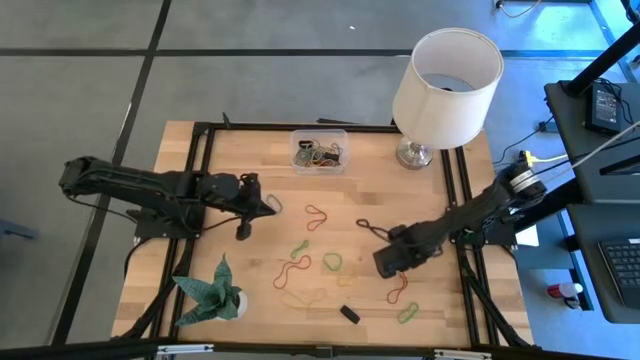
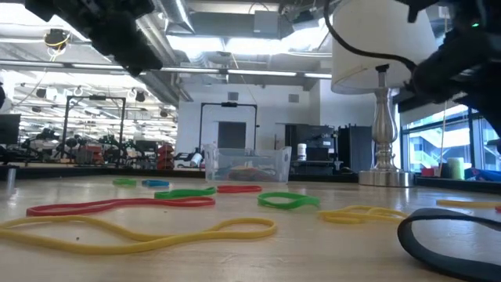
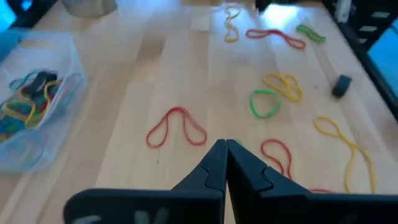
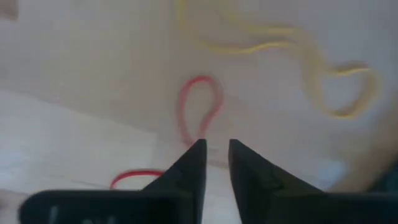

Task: Pick and place rubber bands into bin
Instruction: Put the red rubber band into the transparent bin

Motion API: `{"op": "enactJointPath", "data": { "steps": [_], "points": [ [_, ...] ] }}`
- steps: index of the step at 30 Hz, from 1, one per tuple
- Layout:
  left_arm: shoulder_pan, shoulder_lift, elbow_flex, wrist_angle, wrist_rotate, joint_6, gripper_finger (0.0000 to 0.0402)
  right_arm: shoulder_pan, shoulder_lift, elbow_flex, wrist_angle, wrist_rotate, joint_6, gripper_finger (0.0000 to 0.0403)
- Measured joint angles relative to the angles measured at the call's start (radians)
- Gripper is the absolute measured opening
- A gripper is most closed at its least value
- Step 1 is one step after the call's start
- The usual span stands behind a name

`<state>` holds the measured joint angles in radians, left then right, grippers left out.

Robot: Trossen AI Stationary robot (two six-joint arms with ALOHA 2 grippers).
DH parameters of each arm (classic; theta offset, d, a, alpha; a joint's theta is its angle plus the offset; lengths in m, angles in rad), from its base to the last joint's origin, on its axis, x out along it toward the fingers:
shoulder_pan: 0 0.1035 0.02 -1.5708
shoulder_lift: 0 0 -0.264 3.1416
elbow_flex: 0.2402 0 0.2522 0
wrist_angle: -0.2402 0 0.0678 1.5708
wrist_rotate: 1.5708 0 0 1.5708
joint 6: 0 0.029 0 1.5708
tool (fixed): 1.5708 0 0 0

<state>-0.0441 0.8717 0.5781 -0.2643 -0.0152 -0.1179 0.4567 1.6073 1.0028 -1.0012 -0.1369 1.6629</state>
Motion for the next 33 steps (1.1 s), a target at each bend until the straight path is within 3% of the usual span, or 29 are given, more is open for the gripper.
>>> {"op": "enactJointPath", "data": {
  "steps": [11,18,22,27,33],
  "points": [
    [0.000,-0.028,0.000,-0.058,0.043,0.035,0.0001,0.056,0.141,0.001,0.111,-0.004,0.046,0.0147],
    [0.000,-0.029,0.000,-0.091,0.043,0.035,0.0001,0.055,0.216,0.006,0.116,-0.011,0.039,0.0165],
    [0.000,-0.029,0.000,-0.103,0.043,0.029,0.0002,0.055,0.237,0.007,0.143,-0.011,0.038,0.0125],
    [0.000,-0.035,0.000,-0.104,0.043,0.038,0.0001,0.058,0.241,0.008,0.170,0.011,0.045,0.0020],
    [0.000,-0.058,0.000,-0.103,0.043,0.037,0.0004,0.061,0.204,0.063,0.130,0.100,0.089,0.0005]
  ]
}}
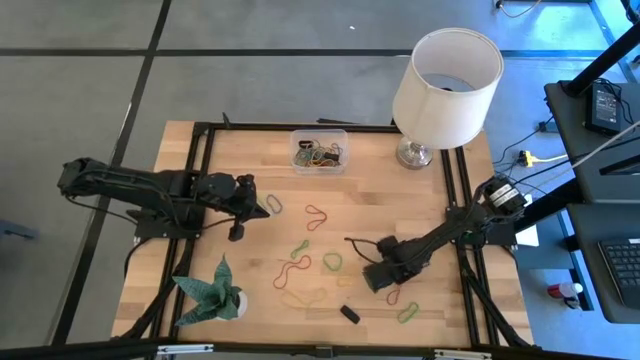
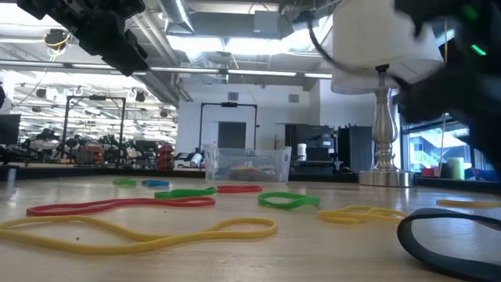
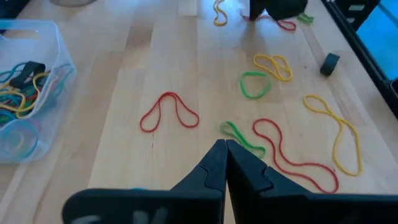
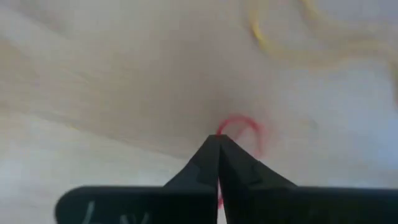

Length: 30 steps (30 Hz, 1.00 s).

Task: Pick and place rubber bands into bin
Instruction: Put the red rubber band into the transparent bin

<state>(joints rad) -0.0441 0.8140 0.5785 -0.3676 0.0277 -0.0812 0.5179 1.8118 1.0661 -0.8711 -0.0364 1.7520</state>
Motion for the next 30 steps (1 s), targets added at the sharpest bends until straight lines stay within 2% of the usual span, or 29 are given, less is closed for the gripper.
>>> {"op": "enactJointPath", "data": {
  "steps": [4,8,13,16,20,25,30],
  "points": [
    [0.000,-0.027,0.000,-0.005,-0.003,0.014,0.0003,-0.005,-0.056,0.117,-0.089,0.176,0.003,0.0003],
    [0.002,-0.053,0.000,-0.008,-0.036,0.108,0.0001,-0.021,-0.054,0.286,-0.233,0.332,-0.031,0.0002],
    [0.011,-0.088,0.000,-0.014,-0.136,0.121,0.0002,-0.091,-0.048,0.465,-0.310,0.508,-0.236,0.0002],
    [0.031,-0.115,0.000,-0.047,-0.151,0.144,0.0001,-0.160,-0.051,0.555,-0.308,0.581,-0.410,0.0001],
    [0.063,-0.136,0.000,-0.114,-0.185,0.165,0.0004,-0.282,-0.052,0.627,-0.218,0.638,-0.683,0.0001],
    [0.118,-0.145,0.000,-0.152,-0.213,0.174,0.0001,-0.447,-0.051,0.659,0.017,0.625,-1.057,0.0000],
    [0.174,-0.145,0.000,-0.154,-0.213,0.179,0.0002,-0.594,-0.046,0.659,0.224,0.597,-1.316,0.0000]
  ]
}}
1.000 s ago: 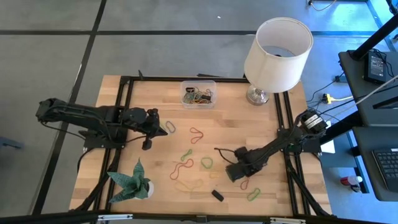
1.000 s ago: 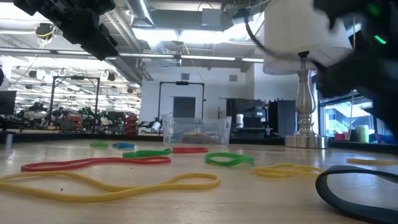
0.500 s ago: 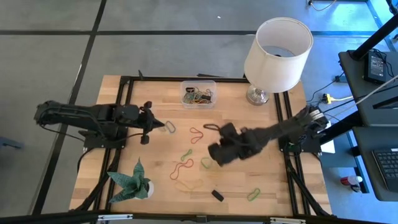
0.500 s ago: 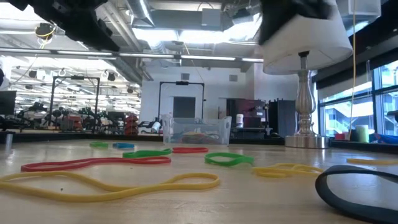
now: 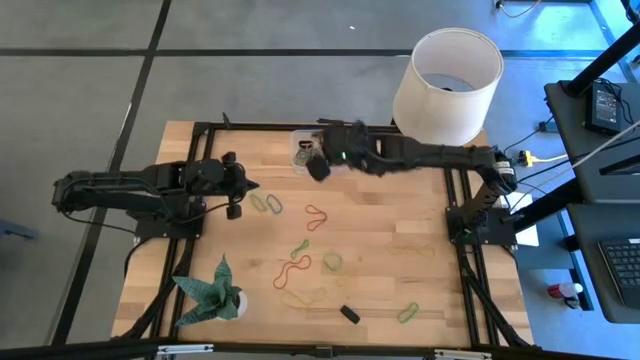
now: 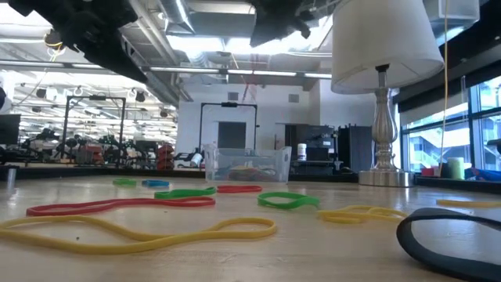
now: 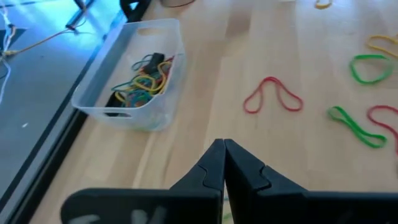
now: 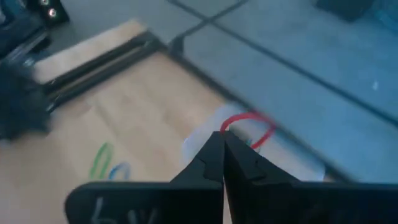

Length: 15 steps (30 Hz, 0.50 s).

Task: Pick and place rubber bands into bin
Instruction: Put the red rubber band into the transparent bin

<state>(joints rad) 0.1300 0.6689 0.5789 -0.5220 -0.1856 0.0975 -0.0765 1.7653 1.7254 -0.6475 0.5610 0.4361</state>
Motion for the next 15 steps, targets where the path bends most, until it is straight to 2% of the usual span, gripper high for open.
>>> {"op": "enactJointPath", "data": {
  "steps": [6,10,15],
  "points": [
    [0.065,0.000,0.000,0.001,0.000,0.014,0.0003,-0.144,0.062,0.000,0.120,-0.070,-0.178,0.0000],
    [0.114,0.000,0.000,0.001,-0.004,0.013,0.0001,-0.214,0.144,0.000,0.140,-0.155,-0.200,0.0000],
    [0.154,0.000,0.000,0.001,0.005,0.012,0.0004,-0.257,0.260,0.000,0.108,-0.193,-0.206,0.0000]
  ]
}}
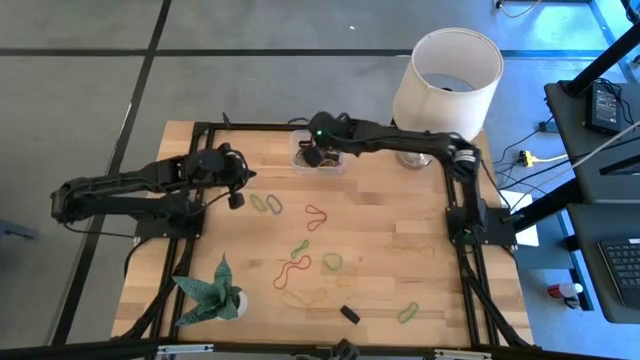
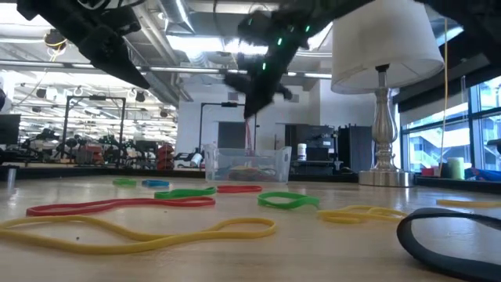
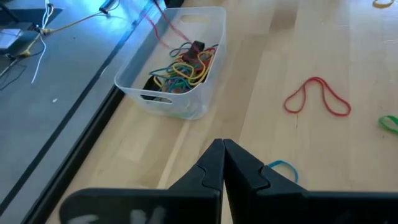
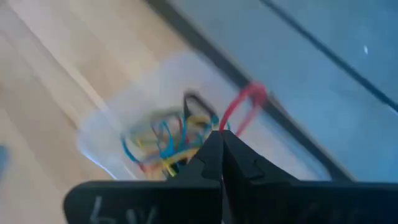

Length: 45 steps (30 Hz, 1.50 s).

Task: Pick and place rubber bands into bin
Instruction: Put the red rubber band into the transparent bin, then put the blue rubber band into the transparent bin

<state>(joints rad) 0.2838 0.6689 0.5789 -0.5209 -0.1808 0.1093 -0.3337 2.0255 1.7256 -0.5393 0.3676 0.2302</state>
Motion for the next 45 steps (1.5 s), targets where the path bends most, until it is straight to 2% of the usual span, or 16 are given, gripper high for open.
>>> {"op": "enactJointPath", "data": {
  "steps": [5,11,19,24,28,33,37,45],
  "points": [
    [0.014,0.000,0.000,0.000,0.010,-0.011,0.0002,-0.025,0.097,-0.002,-0.056,-0.002,0.051,0.0011],
    [0.015,0.000,0.000,-0.008,0.027,-0.038,0.0005,-0.043,0.131,-0.002,-0.180,-0.026,0.170,0.0061],
    [0.015,0.000,0.000,-0.008,0.099,-0.060,0.0002,-0.043,0.055,-0.001,-0.201,-0.030,0.204,0.0150],
    [0.012,0.000,0.000,-0.010,0.153,-0.062,0.0005,-0.034,-0.023,-0.001,-0.230,-0.083,0.241,0.0184],
    [0.012,0.000,0.000,-0.030,0.204,-0.062,0.0002,0.017,-0.100,-0.001,-0.233,-0.101,0.236,0.0180],
    [0.012,0.000,0.000,-0.068,0.225,-0.070,0.0004,0.120,-0.208,-0.058,-0.242,-0.101,0.239,0.0149],
    [-0.007,0.000,0.000,-0.076,0.225,-0.070,0.0005,0.232,-0.303,-0.208,-0.198,-0.099,0.308,0.0119],
    [-0.118,0.038,0.000,-0.074,0.190,-0.070,0.0006,0.486,-0.520,-0.591,0.041,-0.089,0.506,0.0073]
  ]
}}
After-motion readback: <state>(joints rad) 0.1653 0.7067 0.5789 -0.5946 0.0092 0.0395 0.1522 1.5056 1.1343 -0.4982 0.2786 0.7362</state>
